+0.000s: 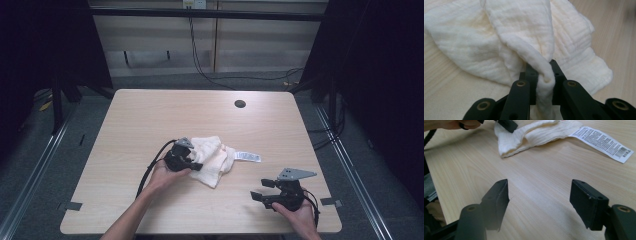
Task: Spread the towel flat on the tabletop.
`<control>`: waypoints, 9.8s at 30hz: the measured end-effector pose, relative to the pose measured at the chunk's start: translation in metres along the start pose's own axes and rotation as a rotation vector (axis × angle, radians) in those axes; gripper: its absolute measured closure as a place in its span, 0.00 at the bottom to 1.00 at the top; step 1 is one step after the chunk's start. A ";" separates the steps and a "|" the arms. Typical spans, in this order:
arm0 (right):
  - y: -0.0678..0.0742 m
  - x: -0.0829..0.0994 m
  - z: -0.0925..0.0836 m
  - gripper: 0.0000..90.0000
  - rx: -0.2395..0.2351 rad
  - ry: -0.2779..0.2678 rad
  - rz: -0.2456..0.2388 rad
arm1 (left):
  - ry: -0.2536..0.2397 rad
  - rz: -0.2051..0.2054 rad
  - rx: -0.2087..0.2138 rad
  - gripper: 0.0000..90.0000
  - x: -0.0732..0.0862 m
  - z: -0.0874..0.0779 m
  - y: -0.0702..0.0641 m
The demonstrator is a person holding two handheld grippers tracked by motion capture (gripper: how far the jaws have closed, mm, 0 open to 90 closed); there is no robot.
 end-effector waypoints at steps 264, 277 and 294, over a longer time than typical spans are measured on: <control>-0.070 -0.152 -0.005 0.96 0.030 -0.093 -0.009 | -0.442 -0.121 -0.064 0.93 -0.011 -0.121 0.052; -0.087 -0.151 0.012 0.96 0.051 -0.052 0.027 | -0.400 -0.163 -0.118 0.95 0.001 -0.117 0.069; -0.093 -0.167 0.034 0.72 0.103 -0.029 0.028 | -0.370 -0.219 -0.188 0.70 0.004 -0.115 0.079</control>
Point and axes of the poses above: each handheld gripper's, and its own axes: z roughly forward along the jaws, x roughly out of its underside, y roughly to its left, the point moved 4 cm from there along z, roughly forward along the jaws, and after that the axes turned 8 degrees about y, right-handed, at the moved point
